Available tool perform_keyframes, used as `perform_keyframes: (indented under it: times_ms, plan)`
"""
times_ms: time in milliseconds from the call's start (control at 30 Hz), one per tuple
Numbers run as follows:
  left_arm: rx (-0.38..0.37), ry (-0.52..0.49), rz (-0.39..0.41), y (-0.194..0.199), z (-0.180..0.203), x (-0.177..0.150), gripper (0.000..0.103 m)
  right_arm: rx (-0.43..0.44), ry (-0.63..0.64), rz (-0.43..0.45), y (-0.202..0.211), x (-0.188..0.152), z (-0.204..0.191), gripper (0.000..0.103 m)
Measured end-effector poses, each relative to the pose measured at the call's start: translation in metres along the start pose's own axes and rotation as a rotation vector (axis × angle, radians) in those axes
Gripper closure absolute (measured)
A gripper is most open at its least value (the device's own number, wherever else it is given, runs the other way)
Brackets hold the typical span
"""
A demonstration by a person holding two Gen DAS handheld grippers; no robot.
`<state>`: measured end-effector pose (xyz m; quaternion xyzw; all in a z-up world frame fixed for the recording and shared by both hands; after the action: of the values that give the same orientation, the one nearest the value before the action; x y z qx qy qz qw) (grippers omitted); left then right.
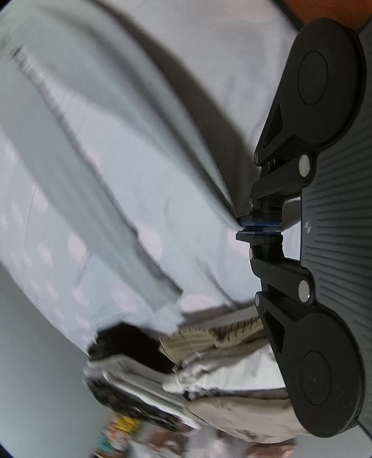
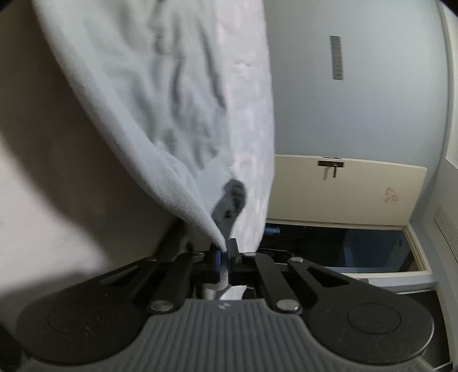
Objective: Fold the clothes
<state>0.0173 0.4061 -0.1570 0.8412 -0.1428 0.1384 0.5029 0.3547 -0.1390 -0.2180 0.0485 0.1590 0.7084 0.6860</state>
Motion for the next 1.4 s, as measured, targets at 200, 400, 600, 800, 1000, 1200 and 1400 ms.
perform_keyframes:
  times_ms: [200,400,600,800,1000,1200,1400]
  plan:
    - [0.05,0.135,-0.001,-0.007,-0.033,0.035,0.099,-0.021,-0.101,-0.039,-0.02,0.015,0.038,0.1]
    - [0.088,0.195,-0.03,-0.026,-0.055,0.07,0.099,-0.01,-0.174,-0.045,-0.054,0.044,0.067,0.101]
    - [0.115,0.244,-0.052,-0.063,-0.078,0.108,0.099,0.031,-0.215,-0.079,-0.095,0.078,0.081,0.101]
    - [0.114,0.266,-0.096,-0.113,-0.087,0.133,0.099,0.09,-0.241,-0.113,-0.15,0.111,0.087,0.101]
    - [0.113,0.3,-0.124,-0.159,-0.09,0.152,0.099,0.153,-0.28,-0.141,-0.195,0.138,0.079,0.101]
    - [0.121,0.347,-0.145,-0.19,-0.087,0.158,0.082,0.23,-0.391,-0.162,-0.213,0.141,0.072,0.1]
    - [0.146,0.482,-0.083,-0.178,-0.101,0.152,0.065,0.29,-0.604,-0.179,-0.215,0.135,0.086,0.092]
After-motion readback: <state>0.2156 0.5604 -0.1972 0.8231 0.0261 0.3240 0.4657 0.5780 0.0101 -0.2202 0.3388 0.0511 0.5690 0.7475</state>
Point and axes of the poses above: each gripper's, at about its wrist camera, not at the fingertips, and y roughly against the way its jaws point, z to its right, x to its top, the point moved 4 cm from there along -y, roughly the way its jaws point, and after that the axes turned 7 degrees about y, right-handed, at the moved point
